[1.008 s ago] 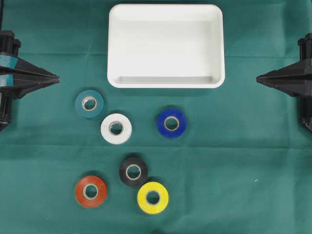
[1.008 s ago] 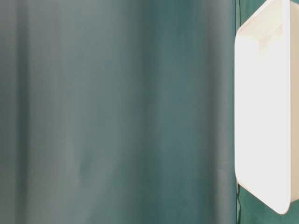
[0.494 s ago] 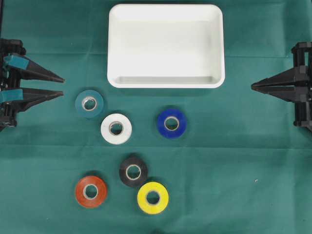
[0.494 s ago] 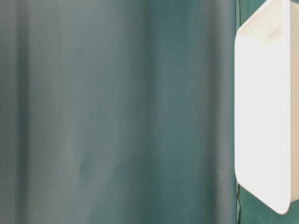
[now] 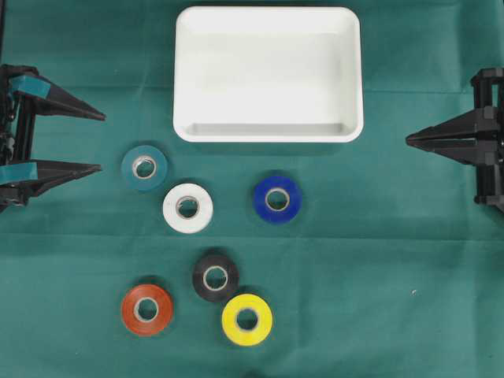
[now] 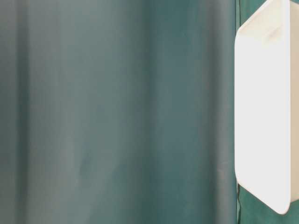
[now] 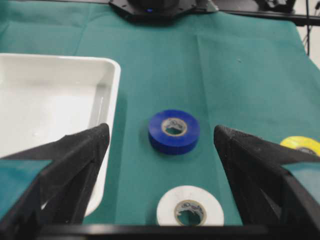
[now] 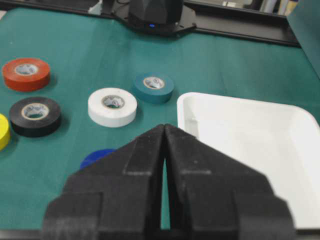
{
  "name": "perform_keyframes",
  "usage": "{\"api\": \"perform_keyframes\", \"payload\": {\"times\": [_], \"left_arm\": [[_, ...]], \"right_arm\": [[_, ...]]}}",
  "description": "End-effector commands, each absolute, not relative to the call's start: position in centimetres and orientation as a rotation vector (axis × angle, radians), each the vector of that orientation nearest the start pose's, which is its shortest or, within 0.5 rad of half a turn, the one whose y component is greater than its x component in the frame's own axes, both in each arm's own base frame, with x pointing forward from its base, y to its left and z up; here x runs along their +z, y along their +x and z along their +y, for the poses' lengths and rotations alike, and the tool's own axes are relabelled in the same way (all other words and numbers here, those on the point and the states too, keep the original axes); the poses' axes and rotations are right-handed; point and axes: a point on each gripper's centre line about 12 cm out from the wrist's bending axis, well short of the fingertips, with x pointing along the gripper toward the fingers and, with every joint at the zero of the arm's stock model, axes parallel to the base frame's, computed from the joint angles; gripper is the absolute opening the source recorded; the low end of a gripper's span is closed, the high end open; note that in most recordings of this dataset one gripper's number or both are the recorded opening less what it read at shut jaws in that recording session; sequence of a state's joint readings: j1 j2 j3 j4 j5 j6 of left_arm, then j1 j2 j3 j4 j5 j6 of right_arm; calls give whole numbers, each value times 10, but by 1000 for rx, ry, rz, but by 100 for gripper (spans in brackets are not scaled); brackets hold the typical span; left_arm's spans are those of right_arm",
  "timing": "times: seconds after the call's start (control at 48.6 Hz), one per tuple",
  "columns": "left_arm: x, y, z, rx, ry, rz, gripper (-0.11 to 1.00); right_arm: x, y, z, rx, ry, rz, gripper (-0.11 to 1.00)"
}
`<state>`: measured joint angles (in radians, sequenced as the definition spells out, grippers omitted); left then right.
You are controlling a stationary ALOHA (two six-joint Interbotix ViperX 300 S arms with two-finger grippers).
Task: Put the tape into the white case with the left arm.
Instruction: 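Open the left gripper and move it toward the tape rolls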
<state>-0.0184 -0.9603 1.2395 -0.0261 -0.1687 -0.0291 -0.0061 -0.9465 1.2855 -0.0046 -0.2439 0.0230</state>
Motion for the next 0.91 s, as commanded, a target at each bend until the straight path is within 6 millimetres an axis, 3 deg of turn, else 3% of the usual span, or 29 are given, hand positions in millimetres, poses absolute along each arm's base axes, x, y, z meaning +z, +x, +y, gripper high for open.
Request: {"api": "perform_keyframes", "payload": {"times": [0.0, 0.597, 0.885], "left_arm": [[259, 197, -4, -14, -55, 96, 100], [261, 199, -4, -15, -56, 151, 100], [261, 201, -4, -15, -56, 214, 100]], "right_arm": [[244, 194, -1, -7, 17, 84, -9], [192, 179, -1, -10, 20, 344, -9], [177, 173, -1, -12, 21, 431, -9]]}}
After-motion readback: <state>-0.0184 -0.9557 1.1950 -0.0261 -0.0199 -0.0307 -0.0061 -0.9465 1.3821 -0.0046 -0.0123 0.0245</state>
